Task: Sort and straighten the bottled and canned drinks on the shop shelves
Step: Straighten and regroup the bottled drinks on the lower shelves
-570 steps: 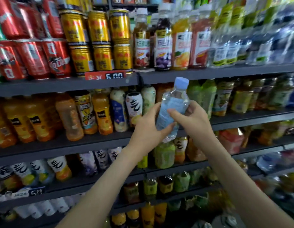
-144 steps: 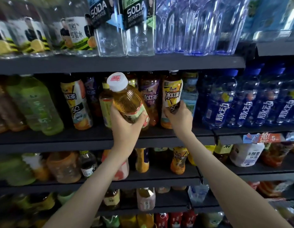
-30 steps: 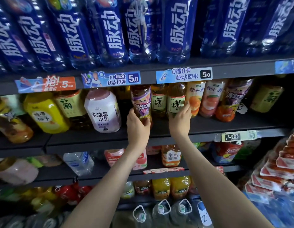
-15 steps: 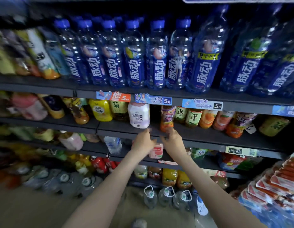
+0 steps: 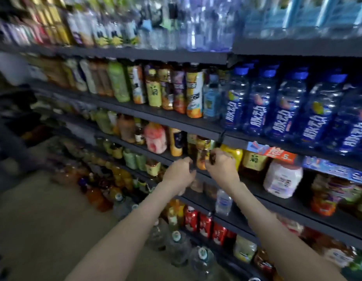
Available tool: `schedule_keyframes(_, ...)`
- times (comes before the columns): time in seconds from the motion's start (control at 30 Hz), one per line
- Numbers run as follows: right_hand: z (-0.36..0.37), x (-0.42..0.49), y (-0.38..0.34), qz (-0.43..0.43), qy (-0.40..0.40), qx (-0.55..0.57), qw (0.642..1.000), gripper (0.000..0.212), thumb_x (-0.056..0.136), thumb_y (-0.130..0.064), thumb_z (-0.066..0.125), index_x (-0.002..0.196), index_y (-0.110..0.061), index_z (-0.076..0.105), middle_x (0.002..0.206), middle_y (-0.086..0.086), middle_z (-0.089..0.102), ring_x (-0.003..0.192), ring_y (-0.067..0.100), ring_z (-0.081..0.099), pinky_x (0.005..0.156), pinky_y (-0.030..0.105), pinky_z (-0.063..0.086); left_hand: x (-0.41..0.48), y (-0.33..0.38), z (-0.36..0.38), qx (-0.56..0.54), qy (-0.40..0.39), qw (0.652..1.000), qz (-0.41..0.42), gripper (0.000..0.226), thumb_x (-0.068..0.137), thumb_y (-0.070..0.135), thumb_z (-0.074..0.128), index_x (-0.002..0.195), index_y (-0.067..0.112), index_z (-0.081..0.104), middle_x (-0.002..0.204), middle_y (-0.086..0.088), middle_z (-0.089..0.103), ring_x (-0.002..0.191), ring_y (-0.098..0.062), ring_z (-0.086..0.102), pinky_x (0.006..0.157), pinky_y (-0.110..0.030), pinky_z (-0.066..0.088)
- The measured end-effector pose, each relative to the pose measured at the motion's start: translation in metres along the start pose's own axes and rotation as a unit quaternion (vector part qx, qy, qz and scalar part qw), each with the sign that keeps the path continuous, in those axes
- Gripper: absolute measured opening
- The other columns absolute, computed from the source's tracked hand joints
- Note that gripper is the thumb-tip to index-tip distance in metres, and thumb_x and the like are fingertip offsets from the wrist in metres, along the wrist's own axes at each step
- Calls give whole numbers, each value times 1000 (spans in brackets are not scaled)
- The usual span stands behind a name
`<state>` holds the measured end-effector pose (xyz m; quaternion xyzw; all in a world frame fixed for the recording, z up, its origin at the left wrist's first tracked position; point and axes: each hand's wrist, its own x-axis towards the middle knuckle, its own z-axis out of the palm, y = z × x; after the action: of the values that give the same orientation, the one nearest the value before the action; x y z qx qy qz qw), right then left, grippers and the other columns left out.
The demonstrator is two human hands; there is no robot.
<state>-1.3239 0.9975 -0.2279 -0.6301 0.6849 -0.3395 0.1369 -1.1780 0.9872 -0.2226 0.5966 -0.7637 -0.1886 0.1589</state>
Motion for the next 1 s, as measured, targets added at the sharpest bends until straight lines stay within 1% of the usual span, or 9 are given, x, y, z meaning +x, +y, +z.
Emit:
schedule_keyframes(0.13,83,47,-113,-41,-18,42,998,35,90,-24,58,118,-4,51,111,17,58,106,34,56,80,38,49,12,-105,-81,-16,58,998,-12,29,95,25,49,121,17,57,118,-7,61,105,-25,58,83,-38,51)
schedule_keyframes(0.2,123,65,-168,-63,-28,61,996,34,89,-25,58,115,-5,52,104,12,57,105,34,56,84,40,48,18,-152,-121,-9,80,996,-27,27,94,24,48,118,16,58,115,-6,62,101,-25,59,79,-37,52)
schedule_keyframes(0.27,158,83,-215,-91,-43,72,992,30,87,-27,59,109,-7,54,96,6,55,101,33,58,80,41,49,27,-192,-159,0,96,995,-35,25,94,21,49,117,14,57,111,-8,63,95,-26,60,72,-34,51)
schedule_keyframes(0.4,209,116,-291,-127,-68,84,986,29,88,-24,59,113,-9,54,113,12,56,107,30,54,85,39,47,53,-266,-218,15,117,992,-54,27,95,20,48,120,15,56,109,-8,63,95,-26,60,70,-33,50)
schedule_keyframes(0.5,248,150,-330,-140,-65,87,984,36,89,-23,60,122,-11,52,122,10,53,111,28,53,86,34,45,82,-319,-242,30,141,987,-67,27,95,23,49,120,16,54,112,-8,61,98,-27,59,68,-33,47)
schedule_keyframes(0.6,294,190,-361,-144,-59,100,983,35,91,-27,58,124,-15,51,123,7,54,111,25,53,83,28,40,115,-375,-254,96,145,982,-70,31,95,26,47,126,18,48,117,-5,55,102,-26,56,66,-32,41)
schedule_keyframes(0.73,361,254,-398,-150,-61,129,978,35,91,-19,58,125,-13,51,122,6,53,111,23,53,87,28,41,170,-451,-281,128,155,977,-70,31,96,25,45,124,15,50,117,-8,55,104,-28,55,71,-34,44)
schedule_keyframes(0.87,424,325,-442,-124,-66,154,978,35,92,-19,59,125,-13,50,122,7,53,111,22,54,89,30,44,232,-517,-331,156,162,972,-64,30,97,27,45,124,15,49,115,-7,55,97,-26,57,64,-31,43)
schedule_keyframes(1.0,476,384,-488,-113,-55,175,976,40,92,-18,60,128,-11,48,124,7,52,115,21,51,91,28,43,285,-577,-375,166,183,968,-51,31,97,28,47,123,13,51,113,-6,58,98,-25,59,69,-32,46)
